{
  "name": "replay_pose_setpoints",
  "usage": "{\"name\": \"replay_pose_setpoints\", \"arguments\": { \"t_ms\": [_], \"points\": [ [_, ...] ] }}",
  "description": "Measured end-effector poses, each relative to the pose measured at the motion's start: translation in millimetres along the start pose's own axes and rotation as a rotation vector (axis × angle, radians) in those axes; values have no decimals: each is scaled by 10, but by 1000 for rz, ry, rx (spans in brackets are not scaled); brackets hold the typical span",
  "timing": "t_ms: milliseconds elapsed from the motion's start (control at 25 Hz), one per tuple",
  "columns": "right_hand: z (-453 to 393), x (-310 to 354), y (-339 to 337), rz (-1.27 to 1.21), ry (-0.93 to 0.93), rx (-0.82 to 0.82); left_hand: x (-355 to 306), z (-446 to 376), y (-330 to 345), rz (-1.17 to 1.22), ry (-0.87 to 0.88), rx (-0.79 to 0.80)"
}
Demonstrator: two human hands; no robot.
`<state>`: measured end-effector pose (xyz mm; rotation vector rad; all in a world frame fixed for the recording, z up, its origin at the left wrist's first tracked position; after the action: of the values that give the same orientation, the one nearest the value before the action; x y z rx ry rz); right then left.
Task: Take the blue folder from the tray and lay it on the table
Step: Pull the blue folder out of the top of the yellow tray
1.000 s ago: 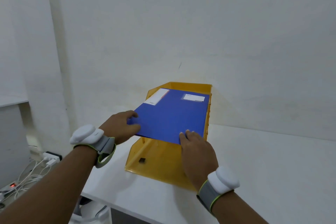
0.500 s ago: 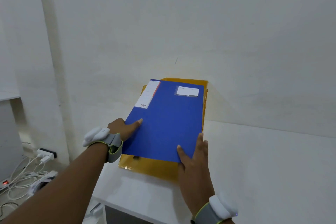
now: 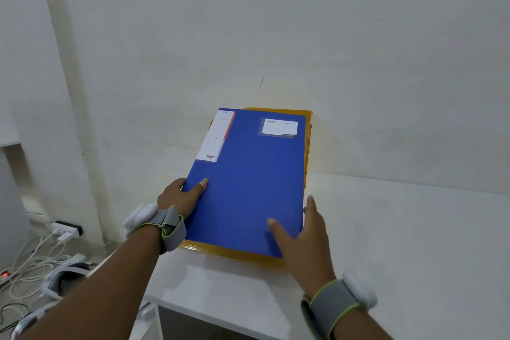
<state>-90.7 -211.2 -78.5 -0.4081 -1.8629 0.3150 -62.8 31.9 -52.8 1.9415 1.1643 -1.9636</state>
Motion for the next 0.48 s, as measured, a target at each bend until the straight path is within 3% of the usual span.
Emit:
{"name": "replay_pose_setpoints", "arguments": {
  "t_ms": [200, 480],
  "points": [
    [-453, 104, -119, -91, 189, 15, 51, 22, 23, 19, -28, 1],
    [-545, 56, -58, -75, 176, 35, 80, 64, 12, 65, -111, 64]
  ]
}}
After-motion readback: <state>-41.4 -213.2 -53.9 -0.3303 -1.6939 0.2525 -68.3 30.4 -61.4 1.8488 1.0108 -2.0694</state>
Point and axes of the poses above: each hand's wrist, its own z-axis away from the middle knuckle, its own y-axis out of the palm, x = y × z, the point moved 3 cm from there along -z, towards the middle knuckle, and after that the axes turned 7 degrees about z, right-handed, at the moved point
